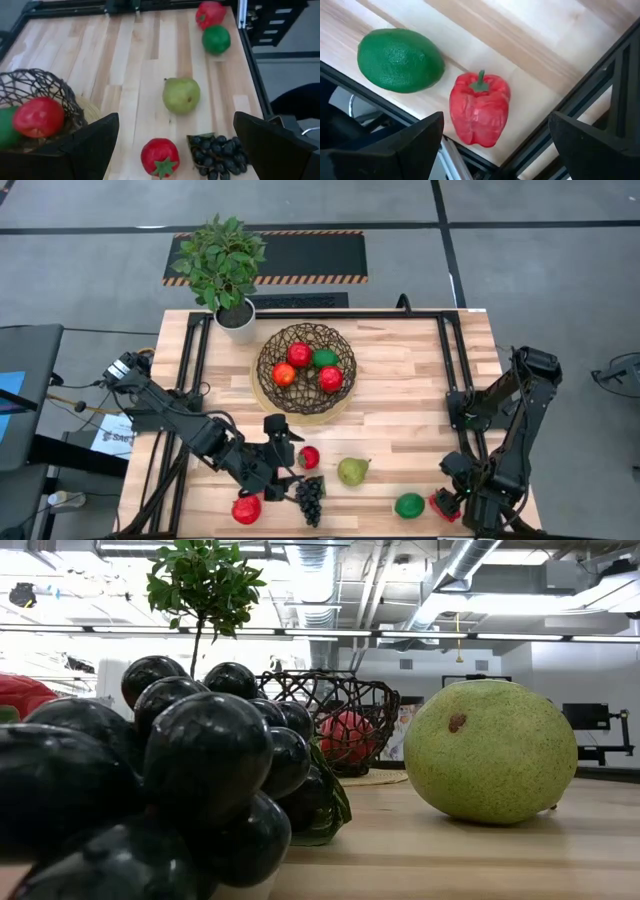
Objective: Build produce basket
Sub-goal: Put the right red bell pepper into the basket
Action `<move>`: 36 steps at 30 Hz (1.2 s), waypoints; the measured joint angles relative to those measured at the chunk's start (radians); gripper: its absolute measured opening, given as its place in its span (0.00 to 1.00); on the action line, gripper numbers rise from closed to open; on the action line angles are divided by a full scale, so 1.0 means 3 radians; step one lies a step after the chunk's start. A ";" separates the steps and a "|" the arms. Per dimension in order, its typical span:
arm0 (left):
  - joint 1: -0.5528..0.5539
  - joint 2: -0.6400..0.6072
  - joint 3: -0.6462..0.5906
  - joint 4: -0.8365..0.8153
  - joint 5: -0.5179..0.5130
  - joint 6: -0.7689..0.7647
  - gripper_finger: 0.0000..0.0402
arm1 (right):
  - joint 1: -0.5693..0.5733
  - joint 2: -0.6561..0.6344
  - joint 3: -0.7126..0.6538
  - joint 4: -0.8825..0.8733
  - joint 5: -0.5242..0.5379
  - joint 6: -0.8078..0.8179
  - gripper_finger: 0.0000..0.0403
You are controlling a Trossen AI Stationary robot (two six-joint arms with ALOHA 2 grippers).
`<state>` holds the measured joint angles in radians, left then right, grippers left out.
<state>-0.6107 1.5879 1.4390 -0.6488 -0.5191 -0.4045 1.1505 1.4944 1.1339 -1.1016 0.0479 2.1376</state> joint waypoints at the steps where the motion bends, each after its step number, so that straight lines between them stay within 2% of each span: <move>1: 0.0018 0.0000 -0.0072 0.0079 0.0054 -0.0001 0.95 | -0.0009 0.0000 0.0000 -0.0002 -0.0042 0.0001 0.94; 7: 0.0159 0.0006 -0.0451 0.0460 0.0295 -0.0063 0.95 | 0.0004 0.0152 0.0000 0.0080 -0.0194 -0.0002 0.94; 15: 0.0210 0.0006 -0.0496 0.0737 0.0528 0.0059 0.95 | 0.0079 0.0437 0.0002 0.0501 -0.0256 -0.0105 0.94; 33: 0.0248 0.0006 -0.0496 0.0878 0.0579 0.0238 0.95 | 0.0134 0.0546 0.0000 0.0548 -0.0224 -0.0260 0.94; 36: 0.0259 0.0006 -0.0496 0.0877 0.0579 0.0251 0.95 | 0.0120 0.0619 -0.0001 0.0696 -0.0175 -0.0246 0.94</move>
<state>-0.5331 1.5898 1.2903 -0.3859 -0.3454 -0.3293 1.1866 1.6801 1.1336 -0.8928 -0.0047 2.0637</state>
